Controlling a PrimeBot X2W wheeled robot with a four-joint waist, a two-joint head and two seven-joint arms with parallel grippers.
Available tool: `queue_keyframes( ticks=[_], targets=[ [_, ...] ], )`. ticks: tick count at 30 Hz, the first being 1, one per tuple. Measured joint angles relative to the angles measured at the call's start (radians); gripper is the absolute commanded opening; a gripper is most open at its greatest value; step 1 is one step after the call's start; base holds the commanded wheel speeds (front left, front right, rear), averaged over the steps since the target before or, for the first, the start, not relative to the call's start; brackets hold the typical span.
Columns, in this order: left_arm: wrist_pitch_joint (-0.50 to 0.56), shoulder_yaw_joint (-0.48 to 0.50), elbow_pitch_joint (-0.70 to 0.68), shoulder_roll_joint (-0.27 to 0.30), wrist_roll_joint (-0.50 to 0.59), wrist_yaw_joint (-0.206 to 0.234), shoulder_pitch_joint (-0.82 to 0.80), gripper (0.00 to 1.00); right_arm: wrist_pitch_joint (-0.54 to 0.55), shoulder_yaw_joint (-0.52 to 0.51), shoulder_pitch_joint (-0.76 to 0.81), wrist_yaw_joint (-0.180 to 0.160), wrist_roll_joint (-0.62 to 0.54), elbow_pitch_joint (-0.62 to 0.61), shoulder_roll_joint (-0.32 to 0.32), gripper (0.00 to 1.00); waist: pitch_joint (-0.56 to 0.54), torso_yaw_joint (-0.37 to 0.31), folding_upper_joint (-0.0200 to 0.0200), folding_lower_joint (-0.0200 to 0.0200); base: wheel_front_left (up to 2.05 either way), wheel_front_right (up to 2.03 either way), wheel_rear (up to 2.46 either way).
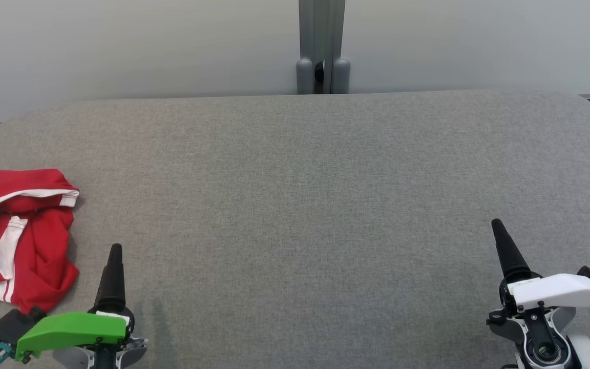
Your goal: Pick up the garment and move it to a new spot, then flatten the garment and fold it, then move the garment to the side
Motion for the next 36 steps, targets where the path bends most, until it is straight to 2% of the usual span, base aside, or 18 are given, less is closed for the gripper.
queue_keyframes(
  ticks=[6,18,28,36],
  targets=[
    [-0.024,-0.025,0.005,0.01,0.125,0.012,-0.002,1.0,-0.024,0.009,-0.012,0.0,-0.121,0.006,0.006,1.0,0.003,0.002,0.0,0.0,0.0,0.0,0.0],
    [-0.067,-0.089,0.007,0.041,0.338,0.068,-0.006,1.0,-0.067,0.021,-0.018,0.0,-0.339,0.034,0.014,1.0,0.009,0.005,0.0,0.0,0.0,0.0,0.0],
    [-0.1,-0.137,0.007,0.067,0.467,0.126,-0.006,1.0,-0.099,0.023,-0.023,0.0,-0.497,0.034,0.017,1.0,0.01,0.008,0.0,0.0,0.0,0.0,0.0],
    [-0.124,-0.166,0.001,0.086,0.557,0.157,-0.006,1.0,-0.124,0.03,-0.026,0.0,-0.59,0.033,0.017,1.0,0.013,0.011,0.0,0.0,0.0,0.0,0.0]
  ],
)
